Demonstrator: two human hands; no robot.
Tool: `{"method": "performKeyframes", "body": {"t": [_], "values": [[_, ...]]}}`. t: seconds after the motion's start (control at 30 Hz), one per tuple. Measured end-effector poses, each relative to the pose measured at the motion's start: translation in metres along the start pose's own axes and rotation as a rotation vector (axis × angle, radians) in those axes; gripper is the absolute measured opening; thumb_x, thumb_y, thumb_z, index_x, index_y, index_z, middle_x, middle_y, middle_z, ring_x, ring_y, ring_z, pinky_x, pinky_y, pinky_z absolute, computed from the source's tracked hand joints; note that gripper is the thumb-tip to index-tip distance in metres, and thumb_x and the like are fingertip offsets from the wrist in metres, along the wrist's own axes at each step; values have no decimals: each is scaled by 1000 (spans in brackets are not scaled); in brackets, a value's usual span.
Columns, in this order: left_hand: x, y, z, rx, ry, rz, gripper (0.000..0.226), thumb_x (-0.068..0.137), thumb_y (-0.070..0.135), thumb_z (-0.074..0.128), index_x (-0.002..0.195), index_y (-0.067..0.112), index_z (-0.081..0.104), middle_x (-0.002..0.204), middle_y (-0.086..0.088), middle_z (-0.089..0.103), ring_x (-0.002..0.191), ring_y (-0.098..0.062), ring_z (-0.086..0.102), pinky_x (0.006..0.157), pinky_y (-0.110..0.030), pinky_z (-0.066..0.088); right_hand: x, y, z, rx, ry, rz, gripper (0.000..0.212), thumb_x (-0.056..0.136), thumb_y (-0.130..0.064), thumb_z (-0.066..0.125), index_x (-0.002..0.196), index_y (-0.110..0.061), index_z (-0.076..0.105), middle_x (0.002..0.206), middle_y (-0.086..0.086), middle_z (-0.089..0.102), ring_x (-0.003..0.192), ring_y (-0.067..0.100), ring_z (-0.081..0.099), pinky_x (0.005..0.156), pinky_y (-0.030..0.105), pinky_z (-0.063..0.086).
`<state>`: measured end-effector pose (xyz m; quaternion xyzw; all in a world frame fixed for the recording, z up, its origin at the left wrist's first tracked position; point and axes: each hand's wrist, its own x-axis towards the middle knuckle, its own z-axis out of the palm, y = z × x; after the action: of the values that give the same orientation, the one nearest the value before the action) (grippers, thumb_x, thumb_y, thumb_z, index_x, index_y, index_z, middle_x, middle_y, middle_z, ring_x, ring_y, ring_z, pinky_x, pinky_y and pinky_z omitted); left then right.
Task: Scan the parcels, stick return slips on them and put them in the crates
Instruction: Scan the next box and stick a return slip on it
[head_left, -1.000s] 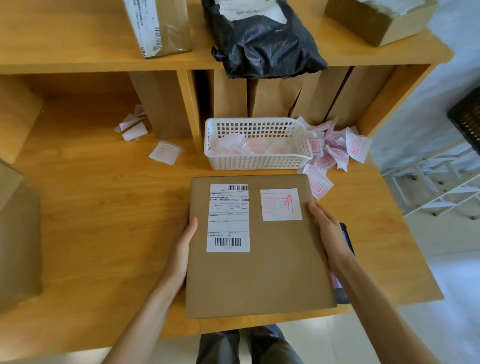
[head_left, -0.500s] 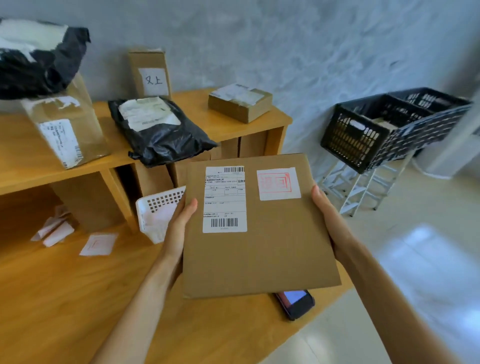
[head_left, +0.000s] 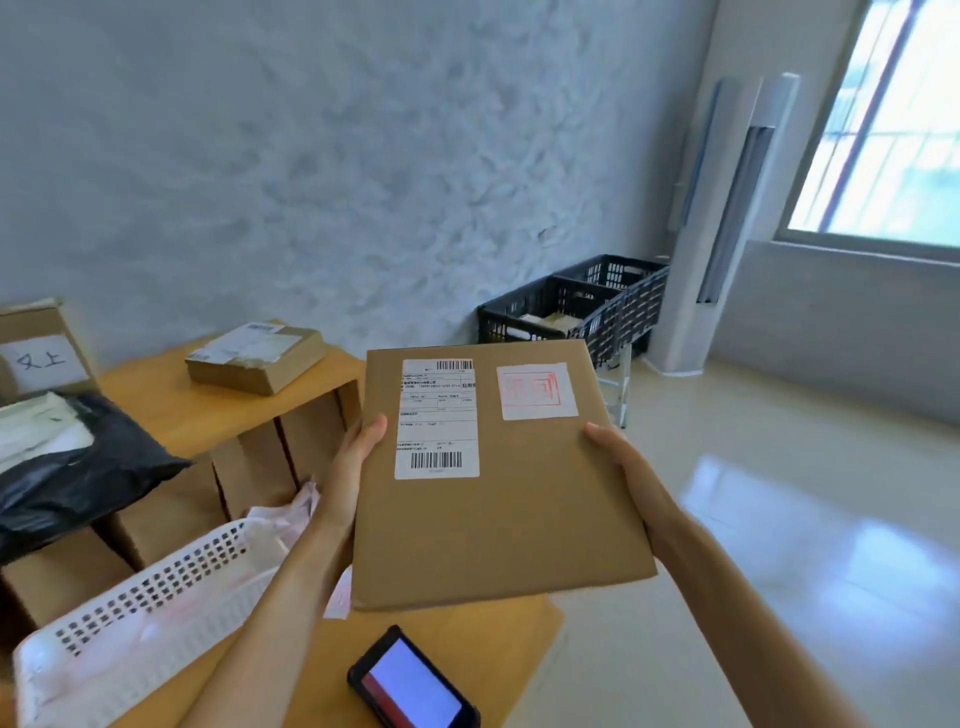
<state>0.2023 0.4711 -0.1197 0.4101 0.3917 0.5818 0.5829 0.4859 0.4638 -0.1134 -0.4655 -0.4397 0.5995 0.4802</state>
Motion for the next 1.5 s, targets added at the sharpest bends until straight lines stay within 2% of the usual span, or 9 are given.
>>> {"method": "performKeyframes", "body": {"t": [0.07,0.17,0.4,0.53,0.63,0.9,1.13,1.37,1.5], "values": [[15,-3,30,-12,-22,-7,61,84,40,57,132,2,55,121,-24,63,94,-33,68,76,-40,58,6,-13,-28,7,12,-14,52,87,-44,59,132,-17,52,113,16,69,92,30,68,64,34,57],[36,-8,86,-21,-75,-7,53,89,37,49,128,1,58,112,-22,68,83,-28,71,66,-35,60,17,-36,-80,3,48,-37,61,81,-51,62,131,-18,52,113,14,69,97,32,68,66,35,57],[84,-21,204,-19,-84,-29,59,86,48,58,132,12,56,124,-22,63,112,-45,60,74,-44,57,43,-90,-191,6,68,-63,50,88,-49,58,125,-16,59,107,13,72,98,33,68,82,43,57],[115,-22,250,-21,-96,-17,56,88,48,55,132,13,57,123,-20,65,110,-43,62,75,-44,58,63,-118,-231,-23,89,-107,59,79,-54,61,125,-17,59,108,11,72,97,31,69,75,39,58],[138,-24,275,-19,-130,-28,46,95,44,46,124,12,63,115,-19,69,93,-34,70,66,-38,59,82,-132,-253,-22,91,-140,60,77,-54,61,124,-17,59,108,11,72,97,31,69,79,41,57],[235,-52,310,-58,-176,-87,43,98,42,43,120,13,65,104,-16,73,79,-28,72,60,-34,59,166,-139,-303,-25,170,-151,63,73,-55,62,123,-17,59,108,10,72,95,30,70,78,41,56],[372,-57,317,-105,-166,-52,38,98,38,44,115,12,66,92,-12,75,70,-24,72,53,-31,58,296,-177,-315,-112,170,-146,37,94,-43,51,119,-18,61,104,9,73,87,24,70,72,36,57],[497,-35,331,-81,-171,-2,40,97,44,45,112,16,68,99,-13,74,74,-26,72,58,-34,59,419,-223,-332,-124,157,-171,68,72,-57,63,126,-18,56,112,9,71,104,30,67,89,44,55],[551,-52,343,-80,-152,-38,42,97,43,43,115,13,67,103,-15,73,77,-27,72,61,-35,60,475,-222,-358,-98,144,-125,53,87,-51,59,127,-16,56,110,10,71,96,28,69,79,39,56]]}}
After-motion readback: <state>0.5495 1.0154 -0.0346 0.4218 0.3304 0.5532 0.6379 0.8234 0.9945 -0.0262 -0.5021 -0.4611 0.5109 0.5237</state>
